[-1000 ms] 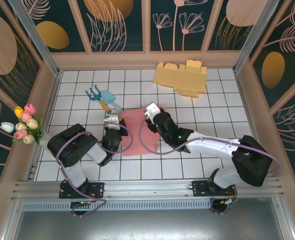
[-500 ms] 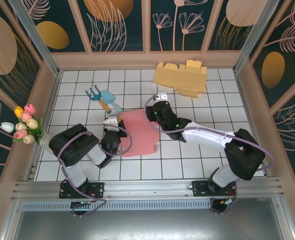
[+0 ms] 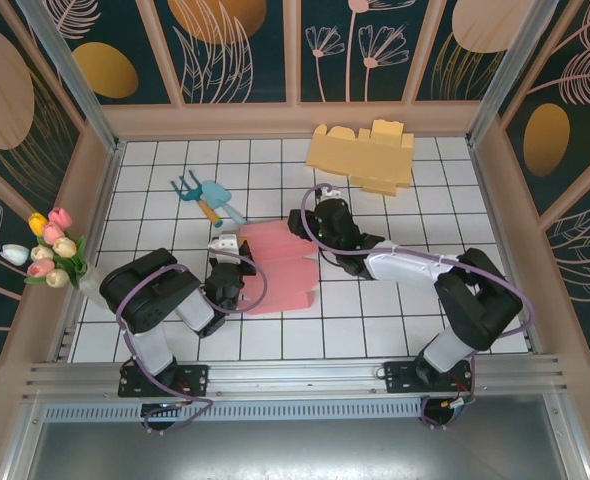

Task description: Fold the paper box

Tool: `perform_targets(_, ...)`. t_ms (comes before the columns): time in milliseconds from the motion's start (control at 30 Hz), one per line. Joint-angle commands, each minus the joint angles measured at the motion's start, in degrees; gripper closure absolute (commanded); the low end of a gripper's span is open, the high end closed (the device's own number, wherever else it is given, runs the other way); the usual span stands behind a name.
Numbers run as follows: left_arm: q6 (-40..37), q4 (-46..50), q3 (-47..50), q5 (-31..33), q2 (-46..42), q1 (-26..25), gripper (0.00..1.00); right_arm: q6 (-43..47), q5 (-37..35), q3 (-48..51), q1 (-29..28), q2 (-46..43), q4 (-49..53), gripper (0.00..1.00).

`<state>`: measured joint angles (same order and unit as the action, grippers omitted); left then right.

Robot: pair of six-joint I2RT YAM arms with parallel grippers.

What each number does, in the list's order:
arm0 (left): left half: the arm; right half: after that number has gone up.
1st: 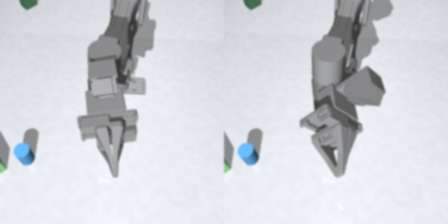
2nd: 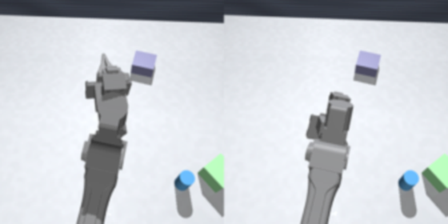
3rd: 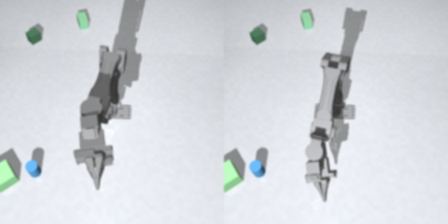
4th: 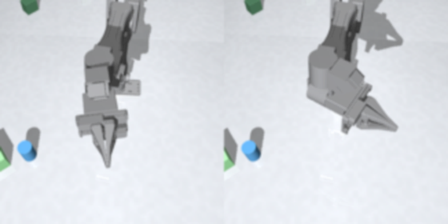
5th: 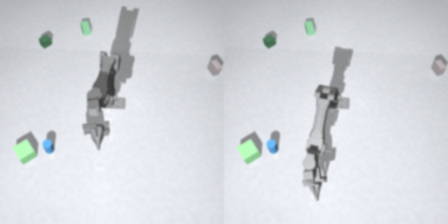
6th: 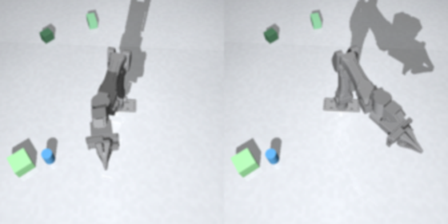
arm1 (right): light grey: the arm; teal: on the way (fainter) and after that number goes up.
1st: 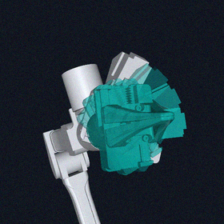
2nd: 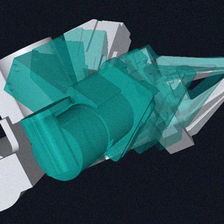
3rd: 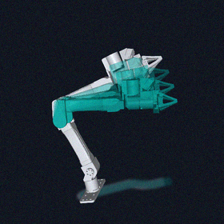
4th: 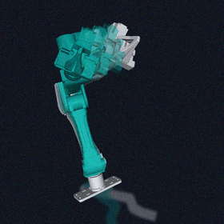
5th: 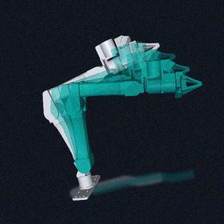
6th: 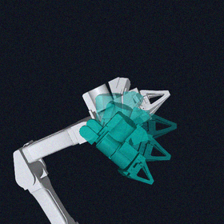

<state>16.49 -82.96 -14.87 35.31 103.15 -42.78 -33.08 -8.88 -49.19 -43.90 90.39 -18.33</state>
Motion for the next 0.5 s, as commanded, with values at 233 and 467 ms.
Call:
perform_targets(233,-1.2,3.7,-0.9,2.0,1.6,-1.0,1.0,-2.4,-0.7,2.4,-2.8,-0.2,-3.1,0.42)
perform_targets(467,-1.5,4.5,-1.7,2.4,1.8,-1.3,1.0,-4.2,4.4,2.7,-2.9,0.7,-6.2,0.42)
